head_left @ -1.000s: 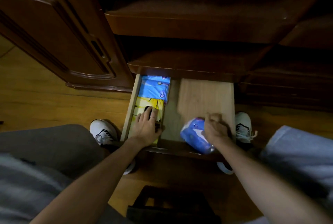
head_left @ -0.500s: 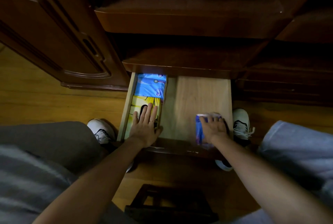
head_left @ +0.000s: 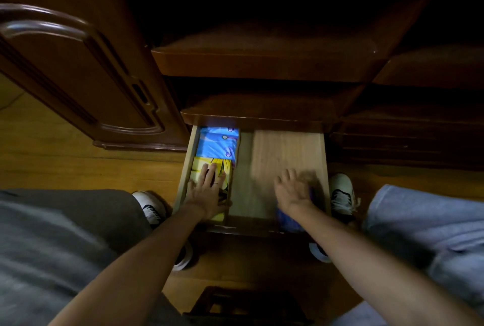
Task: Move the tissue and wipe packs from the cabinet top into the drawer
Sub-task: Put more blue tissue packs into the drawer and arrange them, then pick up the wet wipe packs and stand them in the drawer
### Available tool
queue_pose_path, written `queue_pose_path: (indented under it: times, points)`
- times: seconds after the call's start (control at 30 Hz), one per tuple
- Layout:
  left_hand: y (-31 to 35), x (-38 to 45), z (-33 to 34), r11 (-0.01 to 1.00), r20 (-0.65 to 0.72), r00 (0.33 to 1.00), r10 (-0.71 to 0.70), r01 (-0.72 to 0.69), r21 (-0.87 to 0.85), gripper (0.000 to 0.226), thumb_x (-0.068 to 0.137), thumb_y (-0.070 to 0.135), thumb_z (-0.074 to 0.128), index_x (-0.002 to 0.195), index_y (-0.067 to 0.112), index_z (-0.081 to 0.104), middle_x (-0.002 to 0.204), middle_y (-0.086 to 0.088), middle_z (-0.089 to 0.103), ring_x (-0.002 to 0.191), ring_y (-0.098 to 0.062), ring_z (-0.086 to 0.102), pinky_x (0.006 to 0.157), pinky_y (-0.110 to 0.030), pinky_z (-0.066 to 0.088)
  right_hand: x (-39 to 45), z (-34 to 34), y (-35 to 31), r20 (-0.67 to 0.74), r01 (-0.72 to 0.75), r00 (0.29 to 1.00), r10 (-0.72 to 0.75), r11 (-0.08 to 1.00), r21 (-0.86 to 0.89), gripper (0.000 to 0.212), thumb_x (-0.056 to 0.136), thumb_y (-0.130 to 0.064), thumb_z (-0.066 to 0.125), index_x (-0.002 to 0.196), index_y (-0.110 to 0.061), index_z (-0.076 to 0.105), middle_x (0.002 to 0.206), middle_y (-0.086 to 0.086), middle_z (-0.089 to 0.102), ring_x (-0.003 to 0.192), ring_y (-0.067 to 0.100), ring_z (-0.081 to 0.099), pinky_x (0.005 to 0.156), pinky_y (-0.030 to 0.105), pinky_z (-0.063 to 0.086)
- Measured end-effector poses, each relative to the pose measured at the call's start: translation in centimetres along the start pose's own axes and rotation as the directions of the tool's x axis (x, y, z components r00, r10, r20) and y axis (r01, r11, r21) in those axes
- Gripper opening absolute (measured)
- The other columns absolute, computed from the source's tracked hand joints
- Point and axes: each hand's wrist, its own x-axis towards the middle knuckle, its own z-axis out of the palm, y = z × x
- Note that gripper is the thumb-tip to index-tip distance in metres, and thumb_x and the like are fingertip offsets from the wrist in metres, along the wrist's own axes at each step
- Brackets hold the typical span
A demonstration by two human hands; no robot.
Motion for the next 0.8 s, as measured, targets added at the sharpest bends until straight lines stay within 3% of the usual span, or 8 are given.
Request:
queue_pose_path:
  times: [0.13,0.23,0.33,0.5,0.6,0.67,0.73,0.8]
  points:
    - [-0.6,-0.7,-0.4,1.0,0.057,0.998,-0.015,0.014,0.014,0.1,0.095,0.042,0.063,0.158,0.033,-0.014,0.163,-0.005,-0.03,0.151,-0.031,-0.023,0.121,-0.058,0.02,0.0,2.0,1.4,0.163,0.003,0.987,-0.009,0.999,0.038,0.046,0.102,-0.015,0.046,0.148,-0.012,0.042,0.155,0.016,0.04,0.139,0.03,0.043,0.111,0.038,0.038]
    - [-0.4,-0.5,-0.5,0.999,0.044,0.999,-0.03,0.028,0.034,0.103,0.094,0.022,0.066,0.158,0.031,-0.014,0.164,-0.006,-0.028,0.152,-0.032,-0.021,0.12,-0.055,0.024,-0.8,3.5,2.0,0.241,0.012,0.969,-0.047,0.989,0.145,0.054,0.105,-0.021,0.043,0.156,-0.012,0.03,0.159,0.016,0.036,0.14,0.031,0.044,0.112,0.036,0.035]
    - [-0.1,-0.4,-1.4,0.996,0.084,0.996,-0.026,0.018,0.088,0.103,0.091,0.029,0.07,0.16,0.029,-0.007,0.166,-0.008,-0.022,0.154,-0.035,-0.011,0.117,-0.052,0.033,-1.0,3.2,1.8,0.244,-0.084,0.969,0.02,0.963,0.254,0.06,0.101,-0.014,0.05,0.156,-0.008,0.029,0.161,0.014,0.031,0.142,0.03,0.041,0.114,0.037,0.036]
    - [-0.9,0.0,-9.1,0.996,0.202,0.978,0.048,-0.063,0.069,0.096,0.086,0.047,0.071,0.16,0.027,0.014,0.167,-0.003,-0.02,0.147,-0.035,0.032,0.111,-0.046,0.04,-3.0,-0.3,3.4,0.262,-0.06,0.964,-0.049,0.918,0.392,0.044,0.099,-0.027,0.055,0.14,-0.012,0.056,0.144,0.015,0.055,0.132,0.034,0.052,0.107,0.043,0.041]
    - [-0.6,-1.8,-16.1,0.986,-0.041,0.987,0.153,-0.15,0.069,0.086,0.094,0.048,0.062,0.161,0.027,0.012,0.167,-0.008,0.018,0.143,-0.03,0.039,0.112,-0.04,0.039,-4.3,-6.8,5.1,0.175,0.016,0.975,-0.135,0.832,0.555,0.048,0.1,-0.027,0.059,0.147,-0.019,0.047,0.147,0.008,0.051,0.13,0.025,0.052,0.103,0.035,0.043]
    - [-0.1,-4.2,-21.0,0.98,-0.293,0.935,0.198,-0.197,0.033,0.066,0.095,0.047,0.057,0.154,0.031,0.032,0.153,-0.001,0.045,0.128,-0.024,0.055,0.1,-0.037,0.047,-5.9,-12.5,6.4,-0.018,0.141,0.984,-0.177,0.717,0.682,0.047,0.1,-0.027,0.06,0.146,-0.022,0.051,0.139,0.003,0.058,0.123,0.019,0.06,0.1,0.036,0.05]
    - [0.2,-7.3,-25.7,0.964,-0.566,0.788,0.243,-0.262,0.049,0.04,0.095,0.043,0.055,0.135,0.038,0.055,0.133,0.011,0.061,0.114,-0.013,0.063,0.087,-0.03,0.05,-8.5,-18.6,7.7,-0.304,0.331,0.941,-0.149,0.583,0.742,0.032,0.1,-0.023,0.061,0.132,-0.024,0.062,0.12,-0.003,0.069,0.098,0.013,0.072,0.083,0.038,0.061]
    - [0.7,-10.1,-30.2,0.946,-0.767,0.582,0.271,-0.309,0.1,0.026,0.095,0.04,0.052,0.118,0.039,0.065,0.117,0.018,0.067,0.105,-0.005,0.064,0.078,-0.024,0.049,-11.9,-24.8,9.1,-0.578,0.518,0.812,-0.074,0.547,0.658,0.02,0.099,-0.026,0.06,0.115,-0.036,0.068,0.103,-0.014,0.073,0.08,0.008,0.072,0.067,0.034,0.062]
